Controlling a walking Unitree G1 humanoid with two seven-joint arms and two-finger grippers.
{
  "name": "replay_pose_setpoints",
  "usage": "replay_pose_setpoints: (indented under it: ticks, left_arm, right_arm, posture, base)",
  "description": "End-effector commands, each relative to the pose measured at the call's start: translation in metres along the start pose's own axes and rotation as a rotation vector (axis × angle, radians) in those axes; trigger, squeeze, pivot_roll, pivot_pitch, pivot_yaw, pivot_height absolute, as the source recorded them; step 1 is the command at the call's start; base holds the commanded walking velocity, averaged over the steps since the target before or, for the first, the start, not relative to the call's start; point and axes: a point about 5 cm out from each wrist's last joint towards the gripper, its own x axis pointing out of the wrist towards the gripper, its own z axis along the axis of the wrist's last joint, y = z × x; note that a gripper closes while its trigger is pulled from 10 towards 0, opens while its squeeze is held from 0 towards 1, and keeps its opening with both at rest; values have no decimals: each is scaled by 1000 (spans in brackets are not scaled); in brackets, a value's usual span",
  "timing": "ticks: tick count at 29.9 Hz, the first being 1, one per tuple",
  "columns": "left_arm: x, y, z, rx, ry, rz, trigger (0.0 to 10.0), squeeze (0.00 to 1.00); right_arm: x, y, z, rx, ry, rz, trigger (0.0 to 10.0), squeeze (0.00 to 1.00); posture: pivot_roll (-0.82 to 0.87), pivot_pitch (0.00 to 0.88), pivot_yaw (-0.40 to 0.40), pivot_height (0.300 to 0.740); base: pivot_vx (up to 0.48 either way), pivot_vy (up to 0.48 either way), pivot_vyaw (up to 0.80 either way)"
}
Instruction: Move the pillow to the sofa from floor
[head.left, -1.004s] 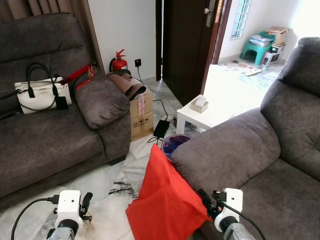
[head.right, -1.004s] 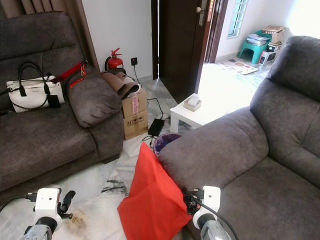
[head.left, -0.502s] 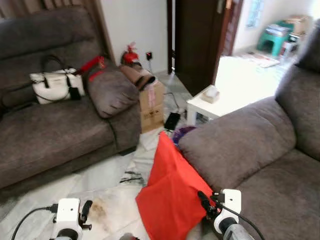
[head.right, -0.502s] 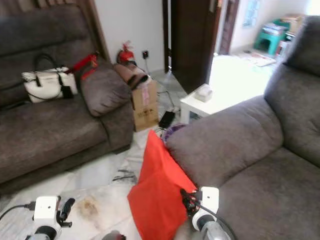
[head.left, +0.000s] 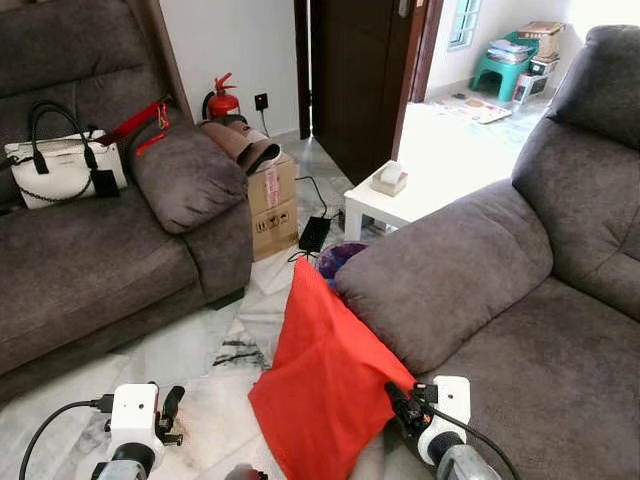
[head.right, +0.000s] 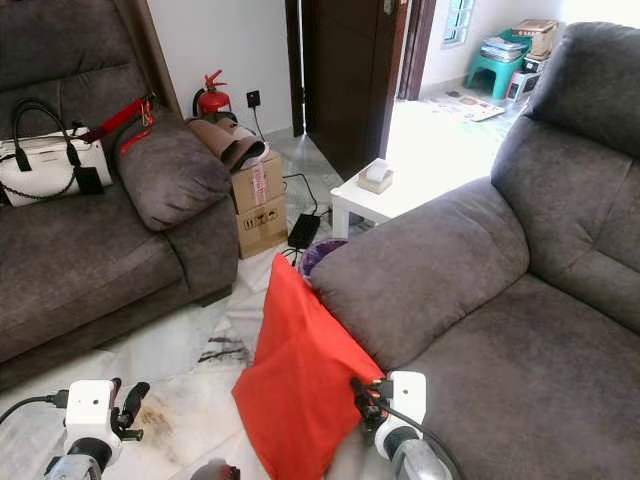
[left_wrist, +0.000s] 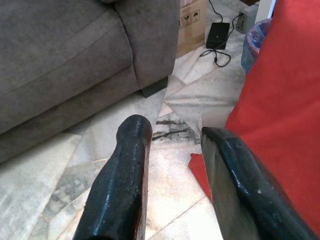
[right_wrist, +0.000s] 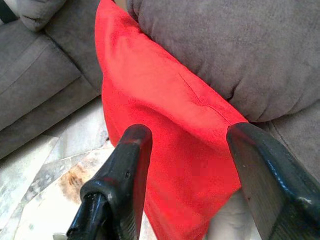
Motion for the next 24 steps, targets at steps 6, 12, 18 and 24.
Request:
replay_pose_setpoints:
  ticks: [6,12,18,24]
  left_arm:
    - [-2,5,-4,-33,28,33,10000,0]
    - [-2,6,-3,-46,27,37,10000,0]
    - [-1,8,-1,-48,17,35,10000,0]
    - [-1,11,2,-40,10,35,10000,0]
  right_arm:
    - [3,2,6,-33,-17,6,10000,0]
    - [5,10,14,-444,-38,72,10000,0]
    - [8,16,15,-790,-29,89,10000,0]
    - [10,21,16,-812,-40,78,10000,0]
  posture:
    - [64,63,55,621]
    - [71,70,57,621]
    - [82,74,63,621]
    - [83,75,68,621]
  base:
    - [0,0,0]
    - [0,0,0]
    - [0,0,0]
    - [0,0,0]
